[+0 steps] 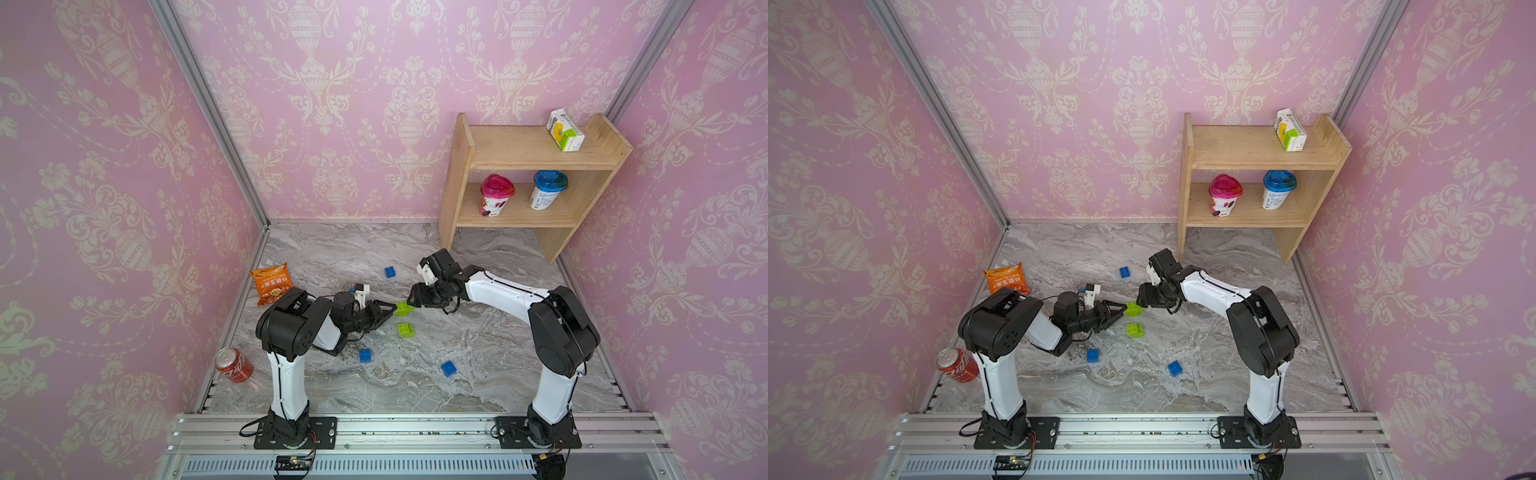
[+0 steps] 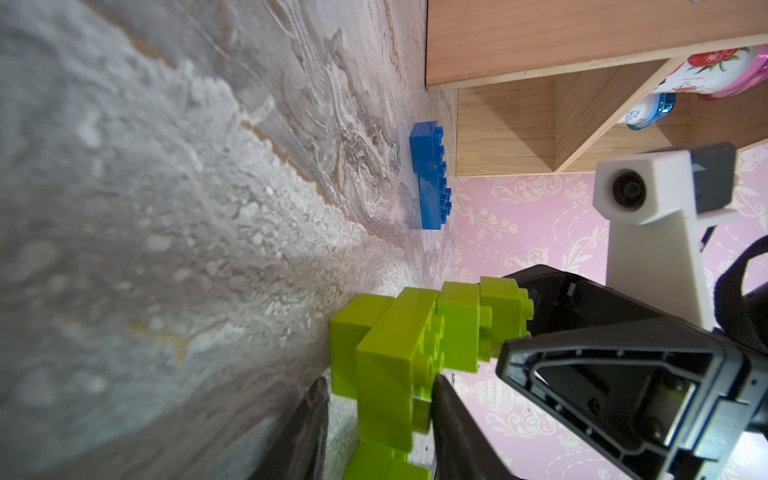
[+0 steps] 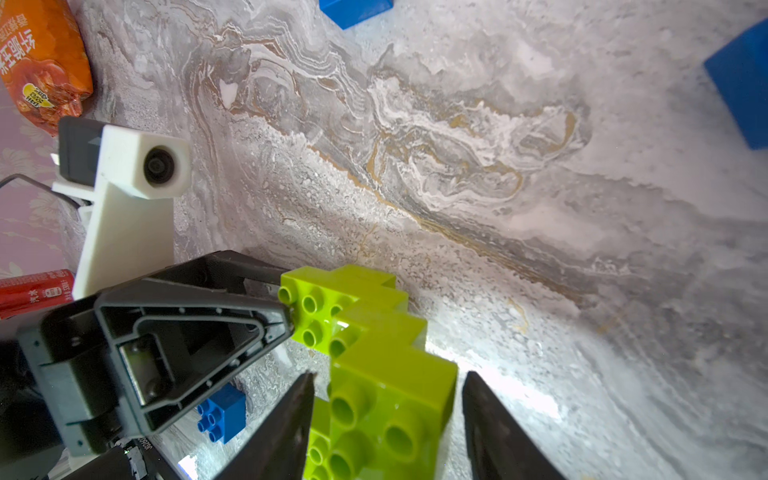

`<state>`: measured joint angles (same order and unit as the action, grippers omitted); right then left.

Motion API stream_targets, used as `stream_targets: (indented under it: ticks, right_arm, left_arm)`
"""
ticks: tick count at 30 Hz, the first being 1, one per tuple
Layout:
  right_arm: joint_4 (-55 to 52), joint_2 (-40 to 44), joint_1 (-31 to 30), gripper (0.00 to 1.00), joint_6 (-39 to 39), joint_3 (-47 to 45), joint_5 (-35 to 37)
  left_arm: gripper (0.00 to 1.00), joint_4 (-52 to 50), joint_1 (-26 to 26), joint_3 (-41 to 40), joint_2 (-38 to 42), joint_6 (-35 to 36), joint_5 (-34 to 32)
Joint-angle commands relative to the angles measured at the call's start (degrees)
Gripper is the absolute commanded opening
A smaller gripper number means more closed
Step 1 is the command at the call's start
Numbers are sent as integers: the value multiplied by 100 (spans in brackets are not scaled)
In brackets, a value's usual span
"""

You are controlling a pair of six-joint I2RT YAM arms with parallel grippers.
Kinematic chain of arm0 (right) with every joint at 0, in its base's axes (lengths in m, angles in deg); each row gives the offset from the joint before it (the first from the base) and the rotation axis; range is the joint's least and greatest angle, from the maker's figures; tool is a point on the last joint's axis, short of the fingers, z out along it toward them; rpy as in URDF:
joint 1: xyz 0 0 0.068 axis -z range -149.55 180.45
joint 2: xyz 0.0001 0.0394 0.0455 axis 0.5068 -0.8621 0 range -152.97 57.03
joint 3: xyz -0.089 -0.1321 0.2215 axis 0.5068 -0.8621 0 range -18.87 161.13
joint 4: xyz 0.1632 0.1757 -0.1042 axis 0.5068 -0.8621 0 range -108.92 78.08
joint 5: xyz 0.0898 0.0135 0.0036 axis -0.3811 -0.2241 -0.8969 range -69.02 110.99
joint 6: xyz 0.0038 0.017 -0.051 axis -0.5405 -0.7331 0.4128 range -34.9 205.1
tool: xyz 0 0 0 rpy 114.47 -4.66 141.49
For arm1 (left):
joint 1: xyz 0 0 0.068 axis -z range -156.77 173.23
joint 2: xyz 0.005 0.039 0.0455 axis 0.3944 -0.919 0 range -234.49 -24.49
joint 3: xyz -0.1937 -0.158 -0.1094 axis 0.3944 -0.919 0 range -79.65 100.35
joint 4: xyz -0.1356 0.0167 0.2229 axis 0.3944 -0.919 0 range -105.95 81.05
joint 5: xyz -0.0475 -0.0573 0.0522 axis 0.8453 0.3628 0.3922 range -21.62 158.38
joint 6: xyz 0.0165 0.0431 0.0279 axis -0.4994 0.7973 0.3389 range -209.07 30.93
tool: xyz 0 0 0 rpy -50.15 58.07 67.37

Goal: Assemble the letter v with lego
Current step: Adjust the lego brick at the center of the board.

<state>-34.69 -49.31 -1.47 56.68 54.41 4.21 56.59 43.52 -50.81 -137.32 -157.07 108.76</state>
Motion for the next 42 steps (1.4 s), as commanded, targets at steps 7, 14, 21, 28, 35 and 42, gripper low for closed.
stream_targets:
  ticks: [7, 14, 21, 28, 35, 42]
  right_arm:
    - [-285, 37, 46, 65, 127, 247, 72]
    - [-355, -207, 80, 62, 59, 437, -209]
    - [-336, -380, 186, 60, -23, 433, -636]
    - [-106, -444, 251, 60, -107, 312, -1119]
    - [45, -461, 353, 62, -161, 214, -1357]
    - [140, -564, 388, 62, -189, 139, -1498]
  left_arm:
    - [40, -11, -43, 87, -162, 16, 145]
    - [40, -58, -43, 105, -181, 46, 148]
    - [40, -97, -43, 148, -170, 57, 154]
    - [40, -276, -44, 192, -122, 154, 145]
    - [40, -457, -52, 247, -90, 253, 138]
    - [40, -630, -52, 341, -20, 338, 148]
